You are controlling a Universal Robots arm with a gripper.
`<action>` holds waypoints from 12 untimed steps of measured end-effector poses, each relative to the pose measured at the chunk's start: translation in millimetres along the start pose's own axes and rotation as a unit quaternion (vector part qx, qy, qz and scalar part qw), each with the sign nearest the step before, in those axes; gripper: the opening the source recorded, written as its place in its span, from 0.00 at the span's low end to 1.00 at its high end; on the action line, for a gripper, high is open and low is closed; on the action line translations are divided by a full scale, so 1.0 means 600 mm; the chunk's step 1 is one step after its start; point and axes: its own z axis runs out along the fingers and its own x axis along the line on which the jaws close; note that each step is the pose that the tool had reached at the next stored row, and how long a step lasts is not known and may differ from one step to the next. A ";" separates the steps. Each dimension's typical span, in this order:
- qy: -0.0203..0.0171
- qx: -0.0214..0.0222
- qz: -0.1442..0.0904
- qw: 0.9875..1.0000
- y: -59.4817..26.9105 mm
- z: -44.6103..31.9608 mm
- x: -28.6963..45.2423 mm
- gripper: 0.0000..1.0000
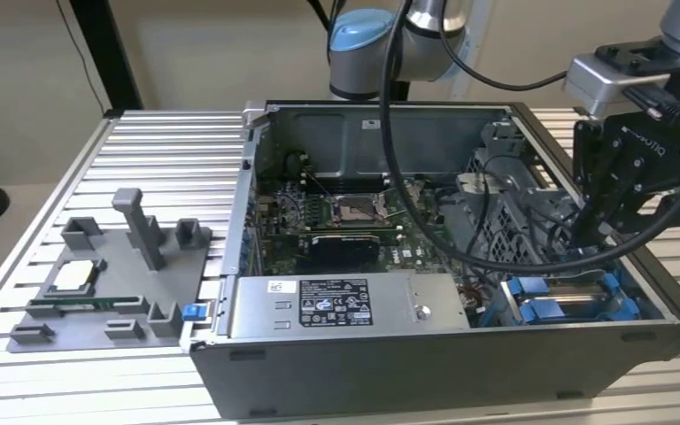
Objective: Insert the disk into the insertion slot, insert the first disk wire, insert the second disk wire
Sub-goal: 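Insert the first disk wire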
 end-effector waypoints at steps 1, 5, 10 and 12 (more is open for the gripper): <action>0.000 0.000 0.000 1.000 -0.002 0.003 0.000 0.00; 0.000 0.000 0.001 1.000 -0.009 0.014 0.002 0.00; 0.000 0.000 0.010 1.000 -0.015 0.022 0.003 0.00; 0.000 0.000 0.015 1.000 -0.015 0.025 0.003 0.00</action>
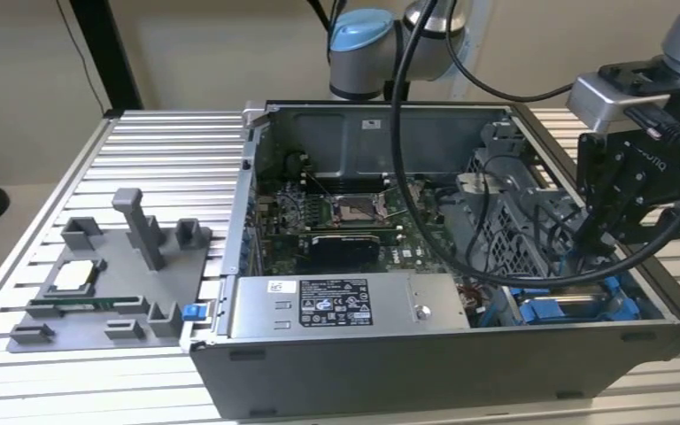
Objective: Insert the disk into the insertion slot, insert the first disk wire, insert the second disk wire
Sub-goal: 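Insert the first disk wire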
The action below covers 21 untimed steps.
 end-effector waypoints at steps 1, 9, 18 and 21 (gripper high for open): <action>0.000 0.000 0.003 1.000 0.000 0.001 0.000 0.00; 0.000 -0.002 0.028 1.000 -0.001 0.010 0.000 0.00; 0.000 -0.007 0.029 1.000 -0.002 0.012 0.000 0.00; 0.000 -0.012 0.031 0.999 -0.007 0.014 0.000 0.00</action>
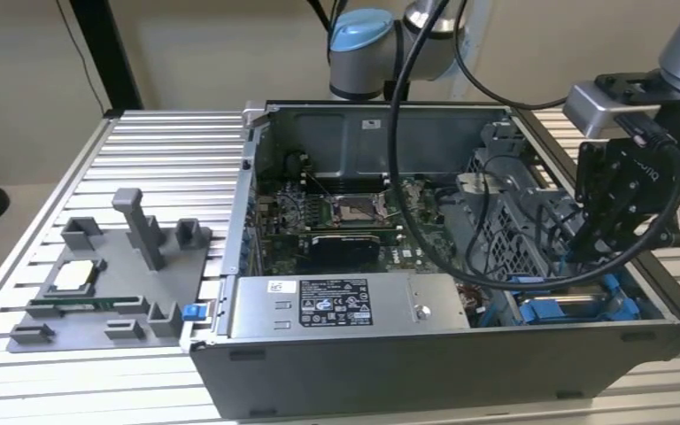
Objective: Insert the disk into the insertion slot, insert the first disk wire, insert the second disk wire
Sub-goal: 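Insert the first disk wire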
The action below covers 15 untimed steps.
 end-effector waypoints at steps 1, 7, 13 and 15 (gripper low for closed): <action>0.000 0.000 0.000 1.000 -0.002 0.001 0.000 0.00; 0.000 0.000 0.002 1.000 -0.012 0.005 0.003 0.00; 0.000 0.000 0.007 1.000 -0.015 0.013 0.006 0.00; 0.000 0.000 0.009 1.000 -0.015 0.014 0.008 0.00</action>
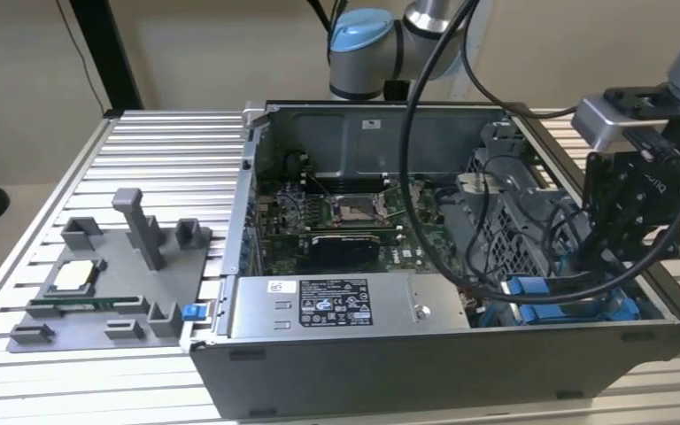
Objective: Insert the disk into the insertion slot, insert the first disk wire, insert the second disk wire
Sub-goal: 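Insert the first disk wire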
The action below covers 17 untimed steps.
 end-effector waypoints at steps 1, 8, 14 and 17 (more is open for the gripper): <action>0.000 0.000 0.001 1.000 0.000 0.001 0.001 0.00; 0.000 -0.002 0.007 1.000 -0.001 0.002 0.009 0.00; 0.000 -0.002 0.012 1.000 -0.001 0.007 0.011 0.00; 0.000 -0.002 0.013 1.000 -0.001 0.010 0.012 0.00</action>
